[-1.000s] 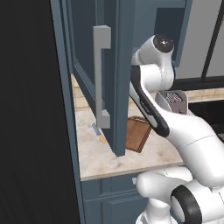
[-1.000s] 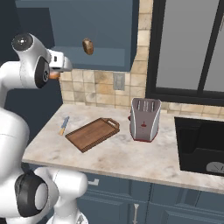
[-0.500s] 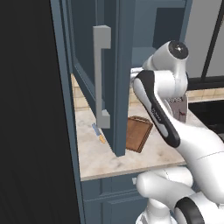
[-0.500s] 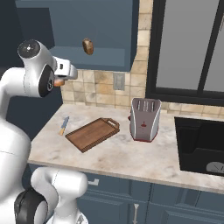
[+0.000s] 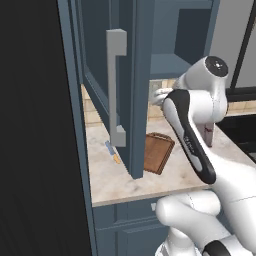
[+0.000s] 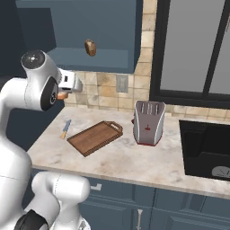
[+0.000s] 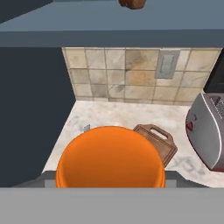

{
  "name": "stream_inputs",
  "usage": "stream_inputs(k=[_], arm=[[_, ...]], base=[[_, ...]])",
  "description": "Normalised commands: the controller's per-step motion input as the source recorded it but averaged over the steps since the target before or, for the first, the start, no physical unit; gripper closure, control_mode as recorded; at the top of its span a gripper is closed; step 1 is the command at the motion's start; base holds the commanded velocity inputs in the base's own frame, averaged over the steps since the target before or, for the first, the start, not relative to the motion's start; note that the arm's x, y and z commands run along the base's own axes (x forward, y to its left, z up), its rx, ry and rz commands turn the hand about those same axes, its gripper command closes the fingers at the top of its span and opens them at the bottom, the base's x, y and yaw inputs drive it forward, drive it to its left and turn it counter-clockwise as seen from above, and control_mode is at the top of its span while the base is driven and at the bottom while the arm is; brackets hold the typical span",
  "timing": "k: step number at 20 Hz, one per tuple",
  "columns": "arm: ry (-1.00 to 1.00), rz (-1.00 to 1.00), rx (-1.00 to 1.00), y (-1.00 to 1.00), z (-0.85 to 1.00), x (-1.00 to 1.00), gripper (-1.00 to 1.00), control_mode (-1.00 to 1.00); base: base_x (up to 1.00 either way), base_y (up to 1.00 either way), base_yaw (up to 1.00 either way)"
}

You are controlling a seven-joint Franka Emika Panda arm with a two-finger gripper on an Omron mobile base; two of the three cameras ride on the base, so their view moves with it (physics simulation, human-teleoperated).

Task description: Pick the bread, place it on the cutting board, pick the jam, place it on the counter, and close the cabinet.

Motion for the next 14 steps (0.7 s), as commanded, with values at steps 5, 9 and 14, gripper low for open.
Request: stream_inputs(k=[5,9,14], arm=[[0.03,0.0,0.0,-0.29,-0.27,-0.31,1.0,-1.0],[0.01,0.0,0.0,-0.34,-0.28,-0.21,1.0,-1.0],[0.01,0.0,0.0,-0.38,-0.27,-0.14,1.0,-1.0]], base=[[0.0,0.0,0.0],[0.0,0.0,0.0],[0.0,0.0,0.0]])
